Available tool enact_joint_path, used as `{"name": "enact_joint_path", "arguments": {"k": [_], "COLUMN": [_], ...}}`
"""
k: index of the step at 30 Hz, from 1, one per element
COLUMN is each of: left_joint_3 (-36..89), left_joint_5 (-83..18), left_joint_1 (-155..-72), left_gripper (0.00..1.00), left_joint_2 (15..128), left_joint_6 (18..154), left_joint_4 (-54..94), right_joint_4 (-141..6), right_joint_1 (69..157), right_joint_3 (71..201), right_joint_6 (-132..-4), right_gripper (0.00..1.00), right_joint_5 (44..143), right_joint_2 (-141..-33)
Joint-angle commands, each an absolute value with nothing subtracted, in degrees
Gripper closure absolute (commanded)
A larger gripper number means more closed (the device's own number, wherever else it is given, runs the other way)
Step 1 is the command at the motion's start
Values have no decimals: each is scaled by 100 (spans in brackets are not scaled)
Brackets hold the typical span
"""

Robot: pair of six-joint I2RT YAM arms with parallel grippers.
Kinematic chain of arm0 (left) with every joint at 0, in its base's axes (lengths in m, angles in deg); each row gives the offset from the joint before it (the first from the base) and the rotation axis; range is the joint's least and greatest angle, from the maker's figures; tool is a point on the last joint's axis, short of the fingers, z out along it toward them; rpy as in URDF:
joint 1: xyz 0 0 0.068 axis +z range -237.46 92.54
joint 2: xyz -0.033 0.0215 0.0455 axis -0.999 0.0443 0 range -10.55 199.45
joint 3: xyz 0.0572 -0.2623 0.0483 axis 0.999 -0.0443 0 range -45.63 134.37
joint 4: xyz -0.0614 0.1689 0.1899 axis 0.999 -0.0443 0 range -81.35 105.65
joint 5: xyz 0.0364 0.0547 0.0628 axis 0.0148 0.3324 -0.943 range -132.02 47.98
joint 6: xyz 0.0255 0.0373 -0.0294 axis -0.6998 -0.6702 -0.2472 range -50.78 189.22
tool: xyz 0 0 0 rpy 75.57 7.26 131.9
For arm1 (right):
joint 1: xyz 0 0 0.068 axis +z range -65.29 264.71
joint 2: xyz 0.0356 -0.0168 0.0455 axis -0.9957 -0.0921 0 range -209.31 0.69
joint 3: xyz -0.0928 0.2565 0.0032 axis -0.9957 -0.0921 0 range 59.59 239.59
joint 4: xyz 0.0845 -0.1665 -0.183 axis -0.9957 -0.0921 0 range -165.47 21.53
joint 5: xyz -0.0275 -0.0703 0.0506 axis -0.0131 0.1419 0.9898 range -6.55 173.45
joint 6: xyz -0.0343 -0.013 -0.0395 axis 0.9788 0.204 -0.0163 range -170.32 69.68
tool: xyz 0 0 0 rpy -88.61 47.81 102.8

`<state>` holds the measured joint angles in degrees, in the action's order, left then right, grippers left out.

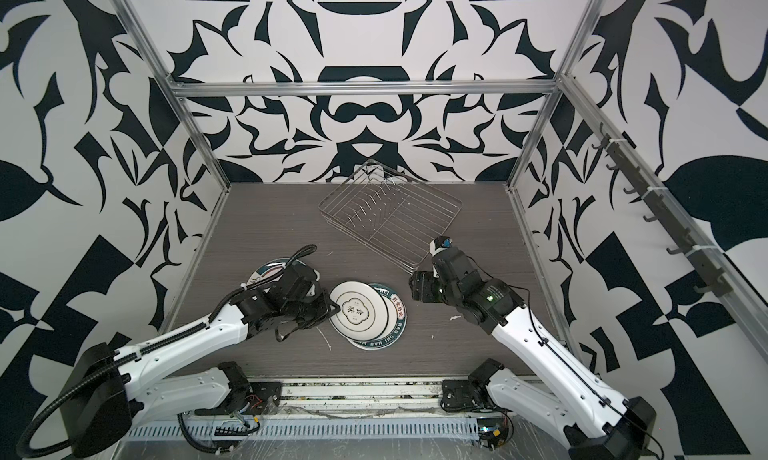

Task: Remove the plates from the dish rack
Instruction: 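Lower the plate onto the HAO SHI HAO WEI stack while the right withdraws, then set the plate flat on the stack with the left gripper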

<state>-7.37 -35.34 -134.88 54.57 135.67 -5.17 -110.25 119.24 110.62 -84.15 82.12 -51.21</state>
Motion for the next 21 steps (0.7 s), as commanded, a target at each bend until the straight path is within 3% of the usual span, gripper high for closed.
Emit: {"name": "enact_joint_path", "arguments": {"k": [1,11,17,21], "left_joint_3": [-668,-427,-165,34], "left_joint_5": [-3744,-3822,-4017,-4200], "left_joint_1": [-13544,-13738,-13773,-13795], "left_gripper": [82,75,61,57], "left_joint_2": [5639,6085,6202,6396], "left_joint_6": [13591,13535,13566,13539], "left_joint_4": [-878,-813,-1249,-1618], "right_joint_4": [-11114,-11118,-11108,-11075], "right_joint_1": [11904,11906,11906,11903], "right_joint_3": [10994,10823,10736,10712], "right_joint_6": [-8328,-8320,-8311,-8302], "right_gripper": [25,23,23,22], "right_joint_5": [7949,7957,7993,8028], "right_joint_2": [-5011,-4949,-4908,-4906]}}
